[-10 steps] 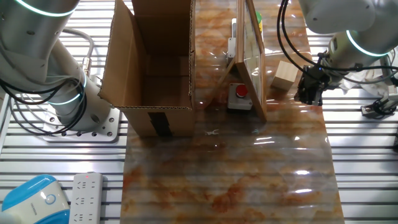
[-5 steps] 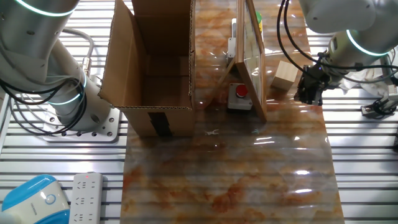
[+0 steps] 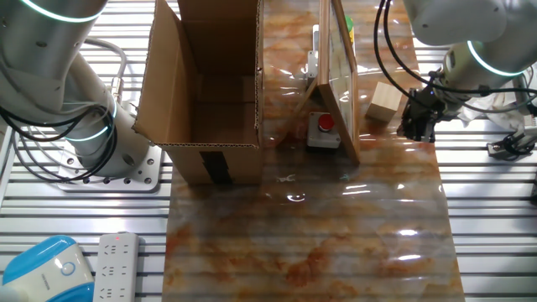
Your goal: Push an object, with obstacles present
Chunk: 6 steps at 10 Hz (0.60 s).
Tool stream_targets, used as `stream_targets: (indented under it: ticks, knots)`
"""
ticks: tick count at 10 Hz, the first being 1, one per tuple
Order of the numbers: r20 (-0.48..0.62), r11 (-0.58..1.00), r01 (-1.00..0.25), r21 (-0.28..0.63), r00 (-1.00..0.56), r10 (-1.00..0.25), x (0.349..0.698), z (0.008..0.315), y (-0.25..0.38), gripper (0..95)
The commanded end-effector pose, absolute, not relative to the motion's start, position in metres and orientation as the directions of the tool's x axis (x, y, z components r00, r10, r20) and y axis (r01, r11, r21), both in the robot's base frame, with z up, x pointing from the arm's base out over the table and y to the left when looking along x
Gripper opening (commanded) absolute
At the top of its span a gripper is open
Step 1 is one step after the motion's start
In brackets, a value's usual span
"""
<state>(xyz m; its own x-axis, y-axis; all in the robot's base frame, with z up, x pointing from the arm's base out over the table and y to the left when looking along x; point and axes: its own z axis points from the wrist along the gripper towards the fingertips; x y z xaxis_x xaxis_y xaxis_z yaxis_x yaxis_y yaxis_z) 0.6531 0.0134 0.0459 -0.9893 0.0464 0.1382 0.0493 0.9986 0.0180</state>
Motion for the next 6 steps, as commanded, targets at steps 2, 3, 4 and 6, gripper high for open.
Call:
stream_targets:
  ticks: [2,3,4,6]
  knots:
    - [0.138,0.998,0.056,0.016,-0.989,0.053,0.6528,0.0462,0.0134,0.0]
    - [0.137,0.998,0.054,0.016,-0.989,0.052,0.6528,0.0462,0.0134,0.0]
    - [0.139,0.998,0.056,0.016,-0.989,0.054,0.6528,0.0462,0.0134,0.0]
    - [0.140,0.997,0.074,0.017,-0.988,0.071,0.6528,0.0462,0.0134,0.0]
